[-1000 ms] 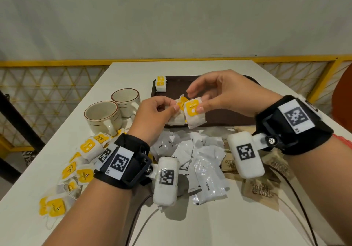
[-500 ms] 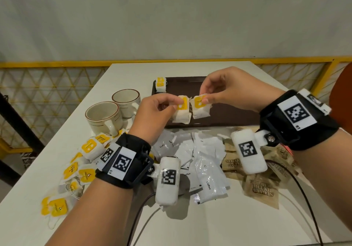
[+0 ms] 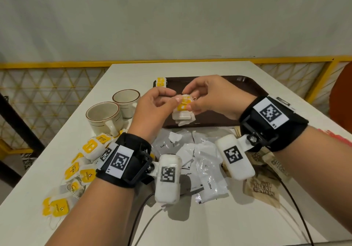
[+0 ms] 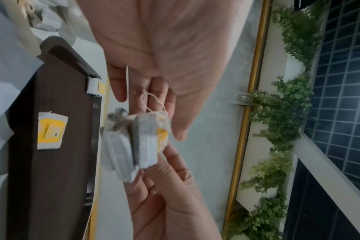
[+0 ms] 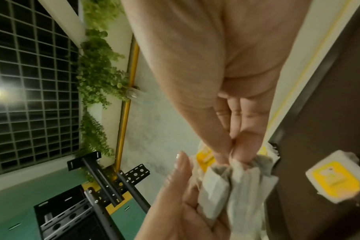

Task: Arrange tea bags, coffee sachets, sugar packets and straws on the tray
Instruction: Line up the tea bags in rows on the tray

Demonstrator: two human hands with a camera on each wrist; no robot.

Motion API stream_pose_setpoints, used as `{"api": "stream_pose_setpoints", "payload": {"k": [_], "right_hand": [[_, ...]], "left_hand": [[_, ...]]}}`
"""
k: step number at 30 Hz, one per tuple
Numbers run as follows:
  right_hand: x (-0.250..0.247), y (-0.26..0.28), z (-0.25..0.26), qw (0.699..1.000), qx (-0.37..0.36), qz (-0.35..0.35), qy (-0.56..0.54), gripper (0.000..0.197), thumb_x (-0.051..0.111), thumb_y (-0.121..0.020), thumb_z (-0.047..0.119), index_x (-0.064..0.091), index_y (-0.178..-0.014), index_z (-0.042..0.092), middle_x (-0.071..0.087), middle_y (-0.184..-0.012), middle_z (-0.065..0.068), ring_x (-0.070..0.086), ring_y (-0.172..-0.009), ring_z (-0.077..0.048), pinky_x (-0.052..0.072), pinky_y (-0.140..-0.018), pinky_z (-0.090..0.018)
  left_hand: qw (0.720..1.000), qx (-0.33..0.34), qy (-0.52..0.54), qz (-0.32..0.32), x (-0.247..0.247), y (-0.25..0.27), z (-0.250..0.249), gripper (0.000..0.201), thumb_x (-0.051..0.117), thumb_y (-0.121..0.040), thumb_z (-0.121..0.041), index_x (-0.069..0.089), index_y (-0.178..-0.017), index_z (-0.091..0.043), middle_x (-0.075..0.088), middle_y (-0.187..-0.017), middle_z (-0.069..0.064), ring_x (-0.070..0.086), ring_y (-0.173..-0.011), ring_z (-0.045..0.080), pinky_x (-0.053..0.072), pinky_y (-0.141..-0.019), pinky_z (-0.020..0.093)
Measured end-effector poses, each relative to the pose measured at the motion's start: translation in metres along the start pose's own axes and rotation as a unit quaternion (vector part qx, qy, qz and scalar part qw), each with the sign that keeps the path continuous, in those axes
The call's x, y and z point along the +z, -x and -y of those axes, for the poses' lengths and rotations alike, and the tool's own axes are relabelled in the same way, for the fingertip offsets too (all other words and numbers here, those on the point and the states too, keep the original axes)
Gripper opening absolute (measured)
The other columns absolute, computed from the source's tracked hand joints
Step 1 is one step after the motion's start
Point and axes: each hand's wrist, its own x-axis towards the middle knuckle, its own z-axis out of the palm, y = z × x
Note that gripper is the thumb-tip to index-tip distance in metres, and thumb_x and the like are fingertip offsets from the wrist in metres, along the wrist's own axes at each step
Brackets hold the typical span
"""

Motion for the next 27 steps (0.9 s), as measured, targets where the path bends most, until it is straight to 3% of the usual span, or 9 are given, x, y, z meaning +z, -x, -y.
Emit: {"api": "stream_pose_setpoints", "payload": {"k": [5, 7, 11, 14, 16, 18, 19, 23, 27], "right_hand": [[-0.008, -0.025, -0.007, 0.997, 0.069, 0.037, -0.008, 0.026, 0.071, -0.079, -0.003, 0.066, -0.101, 0.01, 0.068, -0.083, -0.004, 0.069, -0.078, -0.017, 0.058, -0.077, -0.031], [-0.011, -0.039, -0.013, 0.986, 0.095, 0.054, 0.123, 0.028, 0.072, -0.081, 0.004, 0.067, -0.107, 0.014, 0.068, -0.091, -0.002, 0.066, -0.078, -0.012, 0.058, -0.079, -0.029], [-0.002, -0.063, -0.025, 0.918, 0.093, 0.158, 0.35, 0.048, 0.074, -0.08, 0.013, 0.059, -0.124, 0.024, 0.06, -0.109, 0.01, 0.061, -0.093, -0.01, 0.053, -0.082, -0.026], [0.012, -0.074, -0.027, 0.868, 0.068, 0.203, 0.448, 0.048, 0.074, -0.078, 0.012, 0.06, -0.122, 0.025, 0.059, -0.092, 0.015, 0.061, -0.087, -0.011, 0.05, -0.083, -0.027], [0.017, -0.079, -0.027, 0.851, 0.06, 0.211, 0.477, 0.023, 0.073, -0.079, 0.009, 0.065, -0.097, 0.02, 0.054, -0.069, 0.018, 0.057, -0.064, -0.003, 0.046, -0.063, -0.02], [0.017, -0.082, -0.03, 0.851, 0.055, 0.202, 0.482, 0.015, 0.073, -0.078, 0.008, 0.06, -0.078, 0.016, 0.055, -0.054, 0.012, 0.052, -0.042, 0.001, 0.042, -0.048, -0.017], [0.015, -0.082, -0.032, 0.855, 0.059, 0.193, 0.477, 0.011, 0.072, -0.078, 0.009, 0.062, -0.081, 0.012, 0.057, -0.056, 0.009, 0.051, -0.036, 0.001, 0.043, -0.044, -0.015], [0.001, -0.079, -0.032, 0.875, 0.068, 0.151, 0.455, 0.015, 0.07, -0.082, 0.013, 0.066, -0.094, 0.006, 0.061, -0.076, 0.001, 0.052, -0.054, -0.006, 0.043, -0.04, -0.011], [-0.021, -0.085, -0.021, 0.911, 0.051, 0.09, 0.4, 0.006, 0.069, -0.085, 0.017, 0.065, -0.087, 0.013, 0.06, -0.075, -0.001, 0.049, -0.052, -0.008, 0.039, -0.041, -0.01]], "left_hand": [[0.997, 0.018, -0.039, -0.059, -0.009, -0.005, 0.001, 0.028, 0.074, -0.078, -0.004, 0.061, -0.099, -0.017, 0.066, -0.079, 0.0, 0.061, -0.068, 0.007, 0.051, -0.063, 0.017], [0.995, 0.02, -0.039, -0.085, -0.014, -0.007, 0.001, 0.027, 0.073, -0.079, -0.004, 0.061, -0.098, -0.019, 0.063, -0.076, -0.005, 0.06, -0.067, 0.004, 0.048, -0.061, 0.013], [0.996, 0.012, -0.03, -0.086, -0.014, -0.007, 0.002, 0.026, 0.071, -0.08, -0.003, 0.061, -0.097, -0.02, 0.065, -0.079, -0.004, 0.064, -0.072, 0.005, 0.05, -0.061, 0.011], [0.997, 0.008, -0.022, -0.08, -0.013, -0.007, 0.004, 0.026, 0.071, -0.081, -0.003, 0.06, -0.095, -0.022, 0.066, -0.08, -0.004, 0.066, -0.075, 0.005, 0.053, -0.066, 0.014], [0.996, 0.007, -0.023, -0.081, -0.013, -0.007, 0.004, 0.026, 0.071, -0.081, -0.004, 0.06, -0.097, -0.021, 0.066, -0.08, -0.005, 0.066, -0.074, 0.003, 0.053, -0.067, 0.014], [0.996, 0.01, -0.025, -0.082, -0.014, -0.008, 0.005, 0.025, 0.07, -0.081, -0.003, 0.061, -0.097, -0.019, 0.065, -0.078, -0.006, 0.064, -0.069, -0.001, 0.051, -0.064, 0.011], [0.996, 0.007, -0.022, -0.083, -0.015, -0.009, 0.005, 0.024, 0.07, -0.081, -0.003, 0.061, -0.097, -0.019, 0.066, -0.08, -0.006, 0.064, -0.07, -0.002, 0.051, -0.065, 0.012], [0.996, -0.015, 0.002, -0.088, -0.015, -0.015, 0.002, 0.022, 0.068, -0.082, -0.001, 0.063, -0.096, -0.018, 0.07, -0.099, 0.002, 0.067, -0.089, 0.011, 0.053, -0.069, 0.017], [0.996, 0.029, -0.067, -0.042, -0.018, -0.044, -0.023, 0.023, 0.068, -0.082, -0.001, 0.064, -0.094, -0.02, 0.066, -0.087, -0.002, 0.061, -0.074, 0.007, 0.049, -0.066, 0.017]]}}
